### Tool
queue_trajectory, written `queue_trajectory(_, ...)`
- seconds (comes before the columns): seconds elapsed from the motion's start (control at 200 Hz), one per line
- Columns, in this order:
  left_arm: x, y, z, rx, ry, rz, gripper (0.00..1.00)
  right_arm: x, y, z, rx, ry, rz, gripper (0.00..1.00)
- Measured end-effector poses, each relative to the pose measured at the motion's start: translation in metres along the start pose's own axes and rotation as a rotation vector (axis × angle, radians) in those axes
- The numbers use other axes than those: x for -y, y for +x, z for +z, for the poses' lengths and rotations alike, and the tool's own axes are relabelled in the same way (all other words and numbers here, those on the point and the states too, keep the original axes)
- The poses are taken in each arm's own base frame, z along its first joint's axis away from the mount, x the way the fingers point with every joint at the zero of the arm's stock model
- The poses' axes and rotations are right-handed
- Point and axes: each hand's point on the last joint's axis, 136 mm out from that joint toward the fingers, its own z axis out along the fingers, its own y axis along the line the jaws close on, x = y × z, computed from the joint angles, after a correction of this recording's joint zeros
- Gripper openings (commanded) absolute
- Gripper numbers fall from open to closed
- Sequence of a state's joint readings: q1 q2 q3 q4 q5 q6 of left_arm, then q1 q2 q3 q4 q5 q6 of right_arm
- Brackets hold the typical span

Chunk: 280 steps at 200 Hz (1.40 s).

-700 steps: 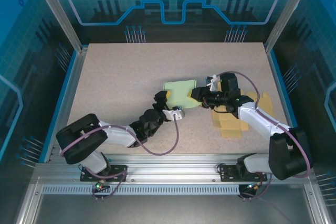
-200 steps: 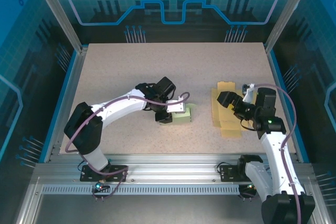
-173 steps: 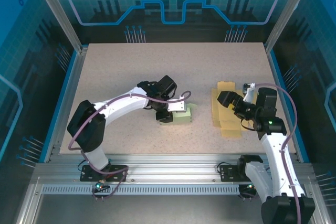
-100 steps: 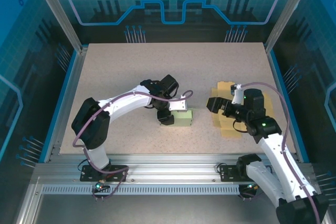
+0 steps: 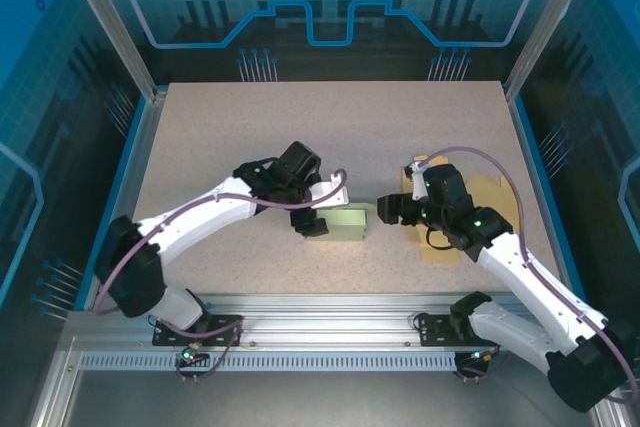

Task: Fold the paper box

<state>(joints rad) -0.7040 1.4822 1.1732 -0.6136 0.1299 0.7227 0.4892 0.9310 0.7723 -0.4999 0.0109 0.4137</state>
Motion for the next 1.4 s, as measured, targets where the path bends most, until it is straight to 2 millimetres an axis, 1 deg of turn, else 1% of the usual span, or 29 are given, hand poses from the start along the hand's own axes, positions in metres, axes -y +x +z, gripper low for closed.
queue_trajectory(0.105,-0.004,0.000,-0.016,0.055,-0.082,-0.053,0.74,-0.009,0.001,-0.001,-0.013,0.006,-0.073,0.74)
queue_trajectory(0.155,-0.007,0.002,-0.025,0.078,-0.131,-0.100,0.72,-0.012,0.000,-0.001,-0.019,0.013,-0.104,0.69)
queue_trajectory(0.22,-0.011,0.006,-0.035,0.113,-0.189,-0.162,0.72,-0.015,0.001,0.000,-0.031,0.021,-0.140,0.64)
queue_trajectory(0.345,-0.019,0.017,-0.061,0.214,-0.300,-0.331,0.72,-0.019,0.004,0.007,-0.076,0.044,-0.199,0.63)
queue_trajectory(0.425,-0.027,0.030,-0.078,0.266,-0.365,-0.468,0.71,-0.022,0.003,0.011,-0.093,0.058,-0.229,0.63)
queue_trajectory(0.47,-0.031,0.036,-0.085,0.282,-0.396,-0.536,0.72,-0.023,0.003,0.014,-0.102,0.062,-0.242,0.63)
queue_trajectory(0.535,-0.037,0.044,-0.090,0.292,-0.429,-0.612,0.73,-0.024,0.004,0.019,-0.119,0.069,-0.256,0.61)
queue_trajectory(0.59,-0.037,0.051,-0.089,0.287,-0.440,-0.656,0.73,-0.023,0.007,0.023,-0.135,0.075,-0.265,0.60)
queue_trajectory(0.665,-0.034,0.059,-0.082,0.272,-0.433,-0.707,0.73,-0.023,0.010,0.028,-0.155,0.083,-0.275,0.58)
queue_trajectory(0.745,-0.030,0.068,-0.076,0.255,-0.419,-0.749,0.70,-0.022,0.012,0.031,-0.169,0.088,-0.280,0.57)
queue_trajectory(0.855,-0.032,0.072,-0.071,0.249,-0.398,-0.802,0.66,-0.022,0.011,0.031,-0.172,0.093,-0.280,0.54)
queue_trajectory(0.97,-0.031,0.077,-0.056,0.206,-0.350,-0.847,0.61,-0.021,0.011,0.031,-0.176,0.100,-0.281,0.53)
queue_trajectory(1.1,-0.027,0.076,-0.044,0.165,-0.293,-0.861,0.58,-0.020,0.013,0.033,-0.190,0.105,-0.281,0.51)
queue_trajectory(1.29,-0.029,0.066,-0.039,0.164,-0.247,-0.854,0.58,-0.019,0.015,0.037,-0.204,0.108,-0.282,0.48)
queue_trajectory(1.401,-0.030,0.065,-0.032,0.146,-0.227,-0.849,0.57,-0.019,0.017,0.039,-0.214,0.112,-0.279,0.48)
